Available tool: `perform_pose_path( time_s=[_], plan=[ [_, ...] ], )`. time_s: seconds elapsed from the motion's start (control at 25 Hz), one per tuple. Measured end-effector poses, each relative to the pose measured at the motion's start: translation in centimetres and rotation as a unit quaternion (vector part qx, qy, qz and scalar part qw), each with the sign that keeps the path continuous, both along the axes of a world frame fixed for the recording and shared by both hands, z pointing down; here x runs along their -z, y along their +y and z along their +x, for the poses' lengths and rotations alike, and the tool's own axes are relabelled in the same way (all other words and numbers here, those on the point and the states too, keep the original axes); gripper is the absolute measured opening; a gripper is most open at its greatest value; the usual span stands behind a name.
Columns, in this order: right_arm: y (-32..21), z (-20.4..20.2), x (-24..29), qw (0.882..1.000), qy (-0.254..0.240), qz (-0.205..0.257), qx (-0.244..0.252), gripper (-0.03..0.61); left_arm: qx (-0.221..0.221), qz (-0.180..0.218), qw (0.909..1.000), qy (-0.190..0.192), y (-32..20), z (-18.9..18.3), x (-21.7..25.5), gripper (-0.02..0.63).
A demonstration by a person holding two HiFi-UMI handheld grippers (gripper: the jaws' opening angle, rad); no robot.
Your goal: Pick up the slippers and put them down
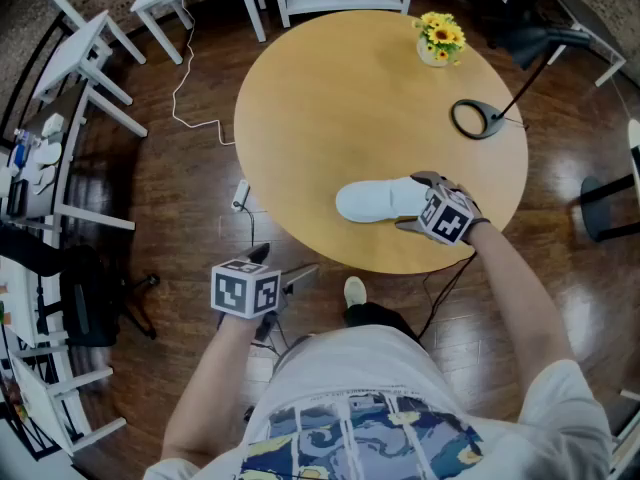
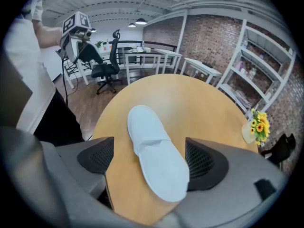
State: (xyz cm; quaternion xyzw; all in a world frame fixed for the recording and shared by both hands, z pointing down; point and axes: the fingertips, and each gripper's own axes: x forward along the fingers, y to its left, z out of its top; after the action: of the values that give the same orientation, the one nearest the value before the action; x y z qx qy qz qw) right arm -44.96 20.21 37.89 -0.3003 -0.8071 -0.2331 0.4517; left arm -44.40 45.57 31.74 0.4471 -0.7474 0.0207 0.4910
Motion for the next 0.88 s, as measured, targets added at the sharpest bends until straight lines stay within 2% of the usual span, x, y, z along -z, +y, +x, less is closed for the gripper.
perform_pose_path(
  time_s=[0.2, 0.32, 0.4, 0.6, 0.88],
  plan=[
    [-1.4, -2.5, -4.8, 0.995, 0.043, 0.047, 0.080, 0.491, 0.009, -0.003, 0.9999, 0.003, -1.9, -1.3, -0.2, 0.511],
    [-2.4, -3.2, -8.1, 0.985, 0.081, 0.077, 0.132, 0.494, 0.020, -0.007, 0.9998, 0.005, -2.9, -1.9, -0.7, 0.511],
    [-2.5, -3.4, -9.7, 0.978, 0.105, 0.086, 0.156, 0.520, 0.025, -0.010, 0.9996, 0.007, -3.3, -2.1, -0.8, 0.511],
    [-2.0, -1.8, -11.5, 0.966, 0.166, 0.077, 0.184, 0.537, 0.027, -0.010, 0.9995, 0.009, -3.9, -1.9, -0.4, 0.511],
    [-1.9, -1.7, -11.5, 0.968, 0.148, 0.079, 0.188, 0.541, 0.020, -0.021, 0.9995, 0.014, -3.8, -1.4, -0.7, 0.511]
  ],
)
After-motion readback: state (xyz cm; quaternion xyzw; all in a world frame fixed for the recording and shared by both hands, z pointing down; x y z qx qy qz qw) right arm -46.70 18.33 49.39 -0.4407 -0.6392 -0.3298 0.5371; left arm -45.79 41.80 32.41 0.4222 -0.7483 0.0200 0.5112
